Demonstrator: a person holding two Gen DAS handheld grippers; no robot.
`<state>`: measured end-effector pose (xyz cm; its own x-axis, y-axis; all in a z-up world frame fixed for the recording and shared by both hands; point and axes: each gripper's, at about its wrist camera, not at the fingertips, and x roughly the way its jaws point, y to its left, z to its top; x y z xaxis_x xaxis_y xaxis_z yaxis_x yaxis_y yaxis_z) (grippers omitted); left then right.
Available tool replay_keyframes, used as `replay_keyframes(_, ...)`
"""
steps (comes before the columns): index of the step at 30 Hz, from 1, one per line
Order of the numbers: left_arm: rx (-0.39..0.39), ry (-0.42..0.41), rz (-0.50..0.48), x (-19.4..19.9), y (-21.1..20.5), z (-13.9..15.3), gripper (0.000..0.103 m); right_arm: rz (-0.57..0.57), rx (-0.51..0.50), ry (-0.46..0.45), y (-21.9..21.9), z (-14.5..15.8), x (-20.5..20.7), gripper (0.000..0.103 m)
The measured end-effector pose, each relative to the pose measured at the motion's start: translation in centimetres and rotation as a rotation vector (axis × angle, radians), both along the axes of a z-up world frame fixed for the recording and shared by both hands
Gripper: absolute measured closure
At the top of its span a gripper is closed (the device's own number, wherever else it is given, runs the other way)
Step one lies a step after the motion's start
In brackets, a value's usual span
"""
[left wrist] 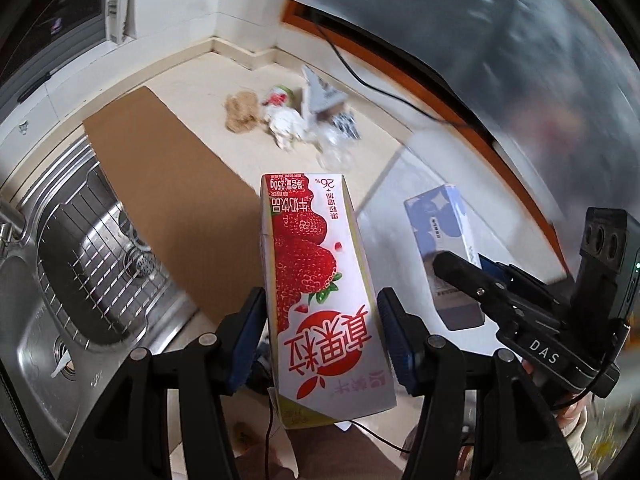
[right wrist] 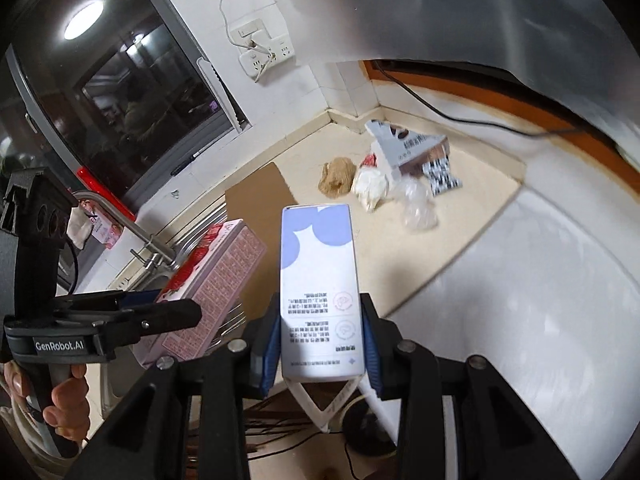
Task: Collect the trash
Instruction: 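Carry the carton with the left tool while the right carries the box down to the bin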
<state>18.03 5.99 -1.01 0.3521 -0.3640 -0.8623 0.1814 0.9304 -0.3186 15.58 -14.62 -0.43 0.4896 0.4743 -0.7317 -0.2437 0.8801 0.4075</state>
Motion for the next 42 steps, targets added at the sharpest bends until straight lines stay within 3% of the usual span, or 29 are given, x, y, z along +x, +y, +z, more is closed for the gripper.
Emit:
replay_keyframes(9, 0.001, 0.032, -0.161, -9.0, 0.8, -2.6, 0.048, -0.111, 0.003, 0.067, 2.2, -2.1, -10.7, 0.068)
replay_keyframes(15, 0.069, 0.083, -0.228, -12.8, 0.3, -7.8, 0.048, -0.156, -0.015, 0.178, 3.1, -6.2, -14.7, 0.068)
replay_keyframes(21, 0.105, 0.12, -0.266, -14.1, -1.0, -13.5, 0.048, -0.192, -0.06, 0.285, 3.5, -11.7, -16.5, 0.068)
replay_keyframes(25, 0.14, 0.147, -0.281, -14.0, -2.3, -18.5, 0.048, -0.213, -0.085, 0.352, 3.5, -16.6, -16.9, 0.068)
replay_keyframes(35, 0.293, 0.262, -0.298, -11.9, -3.7, -34.8, 0.048, -0.18, -0.201, 0.482, 3.9, -31.2, -15.6, 0.068)
replay_keyframes(42, 0.36, 0.335, -0.285, -10.3, -3.3, -44.0, 0.048, -0.175, -0.225, 0.58, 4.0, -40.8, -14.2, 0.068)
